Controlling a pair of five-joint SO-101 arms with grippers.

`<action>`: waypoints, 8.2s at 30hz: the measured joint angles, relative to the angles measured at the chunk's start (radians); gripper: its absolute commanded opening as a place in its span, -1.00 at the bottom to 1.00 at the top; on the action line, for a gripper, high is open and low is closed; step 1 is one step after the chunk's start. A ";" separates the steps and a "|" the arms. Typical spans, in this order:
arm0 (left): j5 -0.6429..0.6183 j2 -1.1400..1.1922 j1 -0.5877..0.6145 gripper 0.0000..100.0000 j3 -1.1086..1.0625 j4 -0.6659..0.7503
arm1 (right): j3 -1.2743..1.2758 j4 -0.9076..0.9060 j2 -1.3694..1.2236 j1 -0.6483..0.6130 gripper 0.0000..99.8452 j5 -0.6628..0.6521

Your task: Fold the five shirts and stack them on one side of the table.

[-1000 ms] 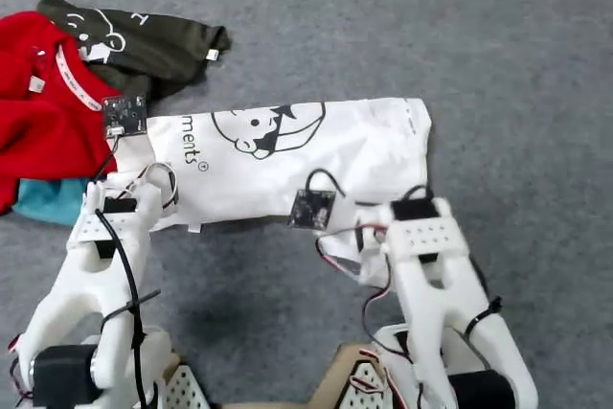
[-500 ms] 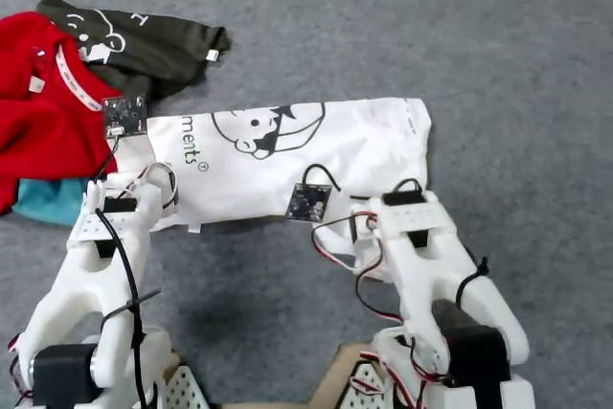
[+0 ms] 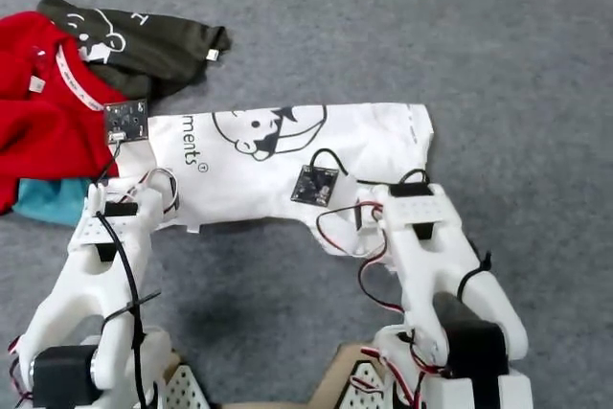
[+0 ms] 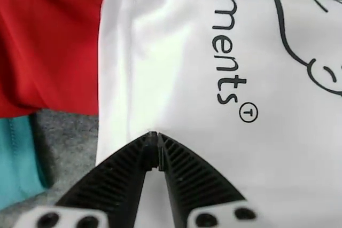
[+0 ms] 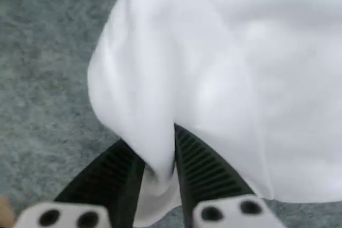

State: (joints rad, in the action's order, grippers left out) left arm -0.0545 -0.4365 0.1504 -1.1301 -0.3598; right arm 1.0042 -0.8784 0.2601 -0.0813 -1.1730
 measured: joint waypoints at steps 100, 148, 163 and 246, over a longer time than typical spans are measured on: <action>0.000 -1.339 -0.106 -0.94 -0.559 -0.885 | -1.959 -0.879 -0.973 0.071 -0.96 0.632; 0.000 -1.339 -0.106 -0.94 -0.559 -0.885 | -1.708 -0.772 -0.931 0.135 -0.34 1.192; 0.000 -1.341 -0.106 -0.94 -0.519 -0.884 | -1.711 -0.626 -1.165 0.107 -0.50 1.350; -0.150 1.120 -0.238 -0.95 1.514 -0.997 | -2.634 -0.756 -1.062 0.566 -0.54 0.954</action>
State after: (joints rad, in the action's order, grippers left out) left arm -0.2048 0.6836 -0.0875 0.3844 -1.3571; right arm -1.6303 -1.6349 -0.8017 0.4849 -0.2186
